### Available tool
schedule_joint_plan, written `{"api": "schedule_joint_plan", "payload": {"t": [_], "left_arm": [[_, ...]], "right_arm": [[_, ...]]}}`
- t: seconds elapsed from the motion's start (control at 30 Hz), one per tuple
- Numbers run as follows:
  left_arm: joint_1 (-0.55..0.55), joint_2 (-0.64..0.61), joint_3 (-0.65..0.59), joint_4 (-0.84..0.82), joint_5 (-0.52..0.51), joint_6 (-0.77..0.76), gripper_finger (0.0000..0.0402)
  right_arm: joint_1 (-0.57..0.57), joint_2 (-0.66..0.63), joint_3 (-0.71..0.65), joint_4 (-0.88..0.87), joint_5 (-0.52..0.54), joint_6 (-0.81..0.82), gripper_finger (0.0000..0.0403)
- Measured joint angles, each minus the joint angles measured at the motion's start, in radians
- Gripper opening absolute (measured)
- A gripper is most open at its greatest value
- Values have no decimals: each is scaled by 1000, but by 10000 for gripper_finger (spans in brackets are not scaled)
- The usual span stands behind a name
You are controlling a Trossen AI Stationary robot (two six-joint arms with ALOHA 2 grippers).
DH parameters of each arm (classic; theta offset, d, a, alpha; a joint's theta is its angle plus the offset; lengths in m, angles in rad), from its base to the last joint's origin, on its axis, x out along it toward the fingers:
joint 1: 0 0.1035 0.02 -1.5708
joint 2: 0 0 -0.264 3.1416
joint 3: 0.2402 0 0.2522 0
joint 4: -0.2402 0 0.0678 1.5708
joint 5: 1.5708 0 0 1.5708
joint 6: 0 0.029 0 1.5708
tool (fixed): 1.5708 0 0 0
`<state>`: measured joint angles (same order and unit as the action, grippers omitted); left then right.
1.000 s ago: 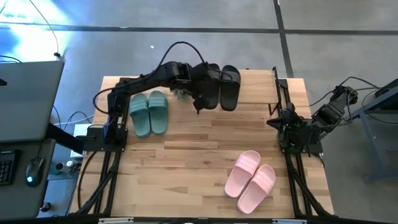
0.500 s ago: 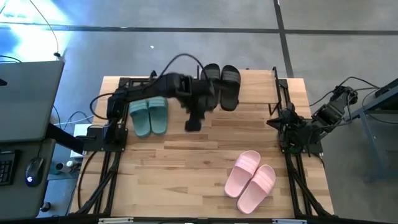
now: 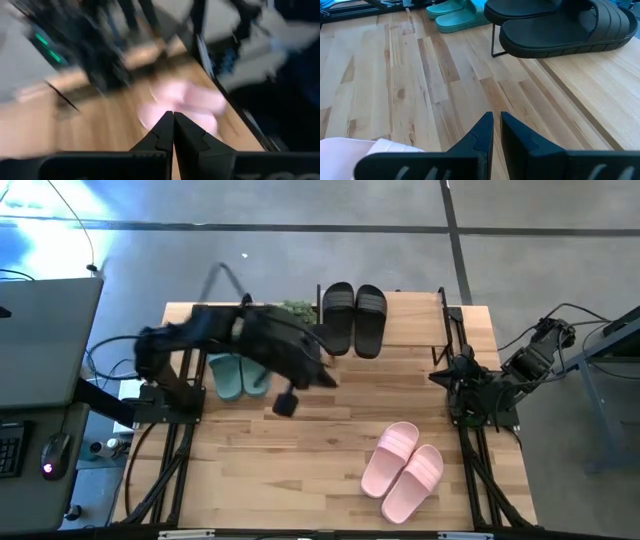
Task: Pick and place slides into the shelf
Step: Put the left green slide under the shelf
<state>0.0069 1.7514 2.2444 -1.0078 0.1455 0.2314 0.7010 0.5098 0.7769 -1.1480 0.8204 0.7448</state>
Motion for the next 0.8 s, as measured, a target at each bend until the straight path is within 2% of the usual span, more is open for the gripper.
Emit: {"api": "schedule_joint_plan", "payload": {"t": [0.1,0.23,0.37,0.47,0.53,0.63,0.73,0.8], "left_arm": [[1,-63,1,75,-34,0,1],[48,-135,0,90,-39,-5,1],[141,-189,1,77,-157,-41,0],[245,-204,1,41,-169,-79,0],[318,-205,-7,19,-130,-98,0],[416,-208,-85,29,-22,-110,0],[480,-216,-250,126,113,-146,0],[485,-240,-405,252,133,-170,0]], "right_arm": [[0,0,0,0,0,4,24],[0,0,0,0,0,4,24],[0,0,0,1,1,7,24],[0,0,0,2,1,7,24],[0,0,0,4,1,7,24],[0,-1,0,5,1,7,24],[0,-1,0,7,1,15,24],[0,-1,0,7,0,15,24]]}}
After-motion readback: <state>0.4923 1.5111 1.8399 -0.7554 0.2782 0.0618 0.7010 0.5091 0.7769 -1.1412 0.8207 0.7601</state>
